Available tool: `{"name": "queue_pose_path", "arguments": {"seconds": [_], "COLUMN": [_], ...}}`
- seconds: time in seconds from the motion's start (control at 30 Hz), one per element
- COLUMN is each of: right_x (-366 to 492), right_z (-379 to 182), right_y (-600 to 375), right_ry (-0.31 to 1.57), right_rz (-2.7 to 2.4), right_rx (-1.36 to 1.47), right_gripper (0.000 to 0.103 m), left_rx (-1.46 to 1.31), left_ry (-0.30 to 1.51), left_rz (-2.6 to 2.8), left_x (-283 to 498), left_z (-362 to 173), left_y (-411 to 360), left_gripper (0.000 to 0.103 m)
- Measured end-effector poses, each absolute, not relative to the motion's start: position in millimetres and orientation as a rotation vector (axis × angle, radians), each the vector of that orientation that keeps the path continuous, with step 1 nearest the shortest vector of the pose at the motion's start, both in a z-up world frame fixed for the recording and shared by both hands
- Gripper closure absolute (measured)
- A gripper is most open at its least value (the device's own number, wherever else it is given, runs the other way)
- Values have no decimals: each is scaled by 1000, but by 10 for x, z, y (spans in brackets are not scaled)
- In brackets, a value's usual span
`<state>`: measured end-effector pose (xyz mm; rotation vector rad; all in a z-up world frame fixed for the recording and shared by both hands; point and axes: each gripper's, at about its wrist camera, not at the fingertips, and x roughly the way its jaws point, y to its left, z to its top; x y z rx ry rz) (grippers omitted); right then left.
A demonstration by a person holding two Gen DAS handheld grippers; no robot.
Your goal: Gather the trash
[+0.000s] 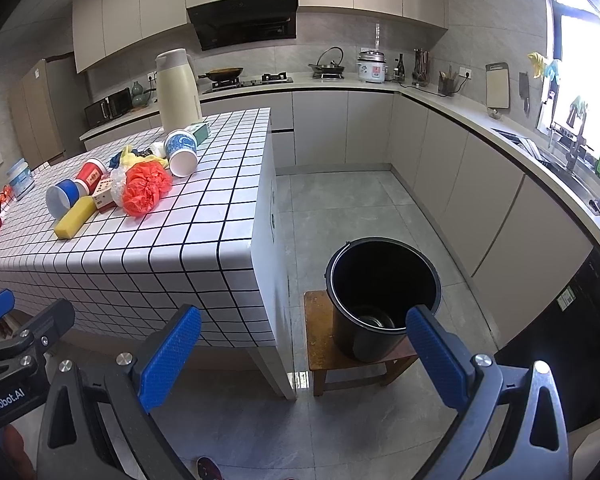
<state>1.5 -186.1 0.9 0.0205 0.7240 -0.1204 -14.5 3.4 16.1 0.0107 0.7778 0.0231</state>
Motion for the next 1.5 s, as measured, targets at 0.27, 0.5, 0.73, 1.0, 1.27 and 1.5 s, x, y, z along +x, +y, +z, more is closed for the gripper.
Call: {"name": "queue_pose_path", "arguments": {"seconds": [0.27, 0.5, 0.73, 1.0, 1.27, 1.5], "right_x": [42, 65, 75, 82, 172, 408], "right_z": [10, 14, 14, 24, 51, 50], "right_y": [-1862, -1856, -1857, -1836, -1731, -1458], "right_ry": [726, 723, 723, 712, 683, 675], "right_rz": [-114, -115, -113, -100, -43, 9], "right_rx": [17, 15, 11, 11, 24, 18], "right_gripper": [0, 0, 0, 0, 0, 0], "left_rx": [10, 11, 11, 8, -11, -52], "left_ry": [781, 781, 782, 785, 772, 772], "left_rz": [26, 25, 26, 32, 90, 148], "left_x": [-114, -104, -104, -66, -4, 206], "left_z": [156, 159, 158, 168, 186, 169], "left_y": [39, 43, 41, 70, 308, 763], "left_gripper": [0, 0, 0, 0, 0, 0]}}
